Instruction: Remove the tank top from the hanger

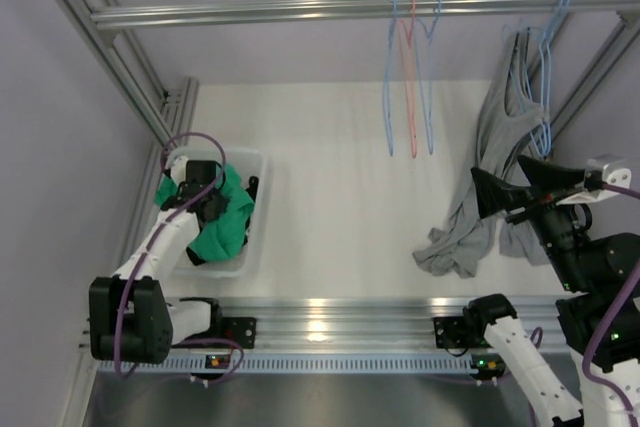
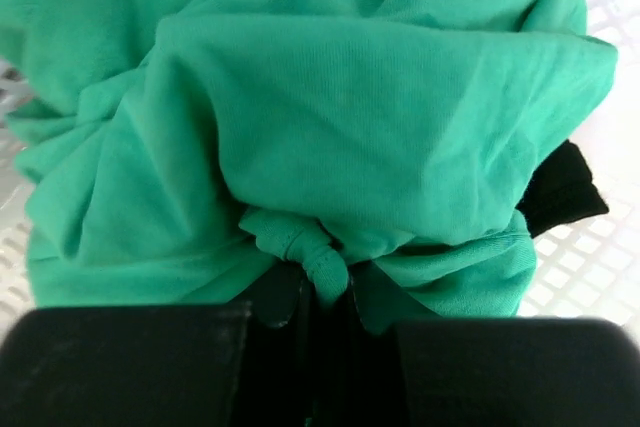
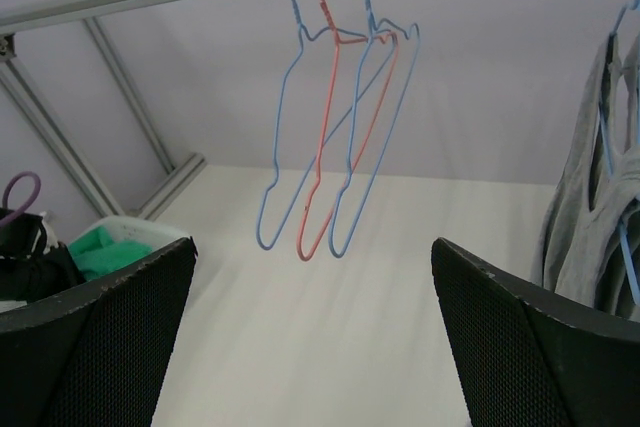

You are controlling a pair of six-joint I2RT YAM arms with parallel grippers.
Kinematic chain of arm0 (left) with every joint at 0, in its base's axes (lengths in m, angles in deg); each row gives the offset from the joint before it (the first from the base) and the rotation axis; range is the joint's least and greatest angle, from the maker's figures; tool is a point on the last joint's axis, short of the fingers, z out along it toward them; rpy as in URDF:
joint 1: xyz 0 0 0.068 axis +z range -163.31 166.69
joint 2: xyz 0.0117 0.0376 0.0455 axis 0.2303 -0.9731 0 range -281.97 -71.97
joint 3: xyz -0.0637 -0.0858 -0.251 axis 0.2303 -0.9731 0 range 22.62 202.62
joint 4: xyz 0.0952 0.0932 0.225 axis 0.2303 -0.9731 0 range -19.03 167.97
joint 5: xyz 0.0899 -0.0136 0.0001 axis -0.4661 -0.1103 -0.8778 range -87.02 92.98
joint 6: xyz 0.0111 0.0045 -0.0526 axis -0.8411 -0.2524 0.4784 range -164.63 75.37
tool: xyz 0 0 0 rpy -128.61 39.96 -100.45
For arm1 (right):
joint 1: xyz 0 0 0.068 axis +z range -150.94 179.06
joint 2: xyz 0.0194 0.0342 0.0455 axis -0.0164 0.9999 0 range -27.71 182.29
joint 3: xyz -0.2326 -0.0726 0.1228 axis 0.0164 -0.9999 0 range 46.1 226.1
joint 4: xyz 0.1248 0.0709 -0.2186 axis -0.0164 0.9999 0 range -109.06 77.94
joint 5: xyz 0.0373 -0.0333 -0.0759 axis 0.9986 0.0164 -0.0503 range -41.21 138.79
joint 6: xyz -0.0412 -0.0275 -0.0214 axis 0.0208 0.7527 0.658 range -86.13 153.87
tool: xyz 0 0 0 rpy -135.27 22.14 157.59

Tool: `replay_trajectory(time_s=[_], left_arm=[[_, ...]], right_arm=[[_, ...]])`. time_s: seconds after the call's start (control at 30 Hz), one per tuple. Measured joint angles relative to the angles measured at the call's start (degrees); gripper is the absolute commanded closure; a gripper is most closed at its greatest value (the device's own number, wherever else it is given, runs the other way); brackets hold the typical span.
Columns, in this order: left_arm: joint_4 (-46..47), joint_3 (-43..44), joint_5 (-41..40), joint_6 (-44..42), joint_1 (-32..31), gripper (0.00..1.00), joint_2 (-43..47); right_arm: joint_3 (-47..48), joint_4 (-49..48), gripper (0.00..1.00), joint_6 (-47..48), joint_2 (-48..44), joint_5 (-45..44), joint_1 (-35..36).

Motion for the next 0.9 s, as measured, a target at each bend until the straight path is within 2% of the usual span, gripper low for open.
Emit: replay_trajectory(time_s=[0.03,0.07,0.13,0.2,0.23,0.33,0.6,0.73,0.9], left_arm=[[0.4,-0.6,-0.6,0.3,0.0,0.74,0.9],[0.5,-1.2,-1.3,0.5,0.0,0.60,2.1],[0.3,-2.1,-2.1,0.5,0.1,0.40,4.5],[-0.4,-2.4,-2.6,0.3,0.2,0.10,7.5],[-0.9,-2.1,-2.4,0.4,0.2,0.01,9.1],[-3.7,0.9,-1.4,-0.4,0.2,0.01,12.5],[-11.9,19.8,6.6,-8.5,0.2,0.01,21.9],[-13.3,22.4,15.5,-14.1,0.3,0.01,30.1],[-14.5,18.7,26.1,-18.1,-1.4,0.01,39.5]], right_arm=[[-0.1,0.0,0.01,0.0,0.3,0.4,0.0],[-0.2,0.0,0.01,0.0,0.7,0.8,0.0],[-0.1,0.0,0.01,0.0,1.6,1.1,0.0],[0.8,0.7,0.01,0.2,3.3,1.1,0.0],[2.2,1.4,0.01,0.5,4.9,0.8,0.0],[7.6,2.3,0.00,1.6,11.3,-0.8,0.0],[24.3,8.5,0.02,6.9,28.9,-10.2,-0.2],[34.1,11.0,0.13,11.3,39.2,-14.1,-3.5],[38.6,13.1,0.30,14.9,47.8,-17.3,-4.9]])
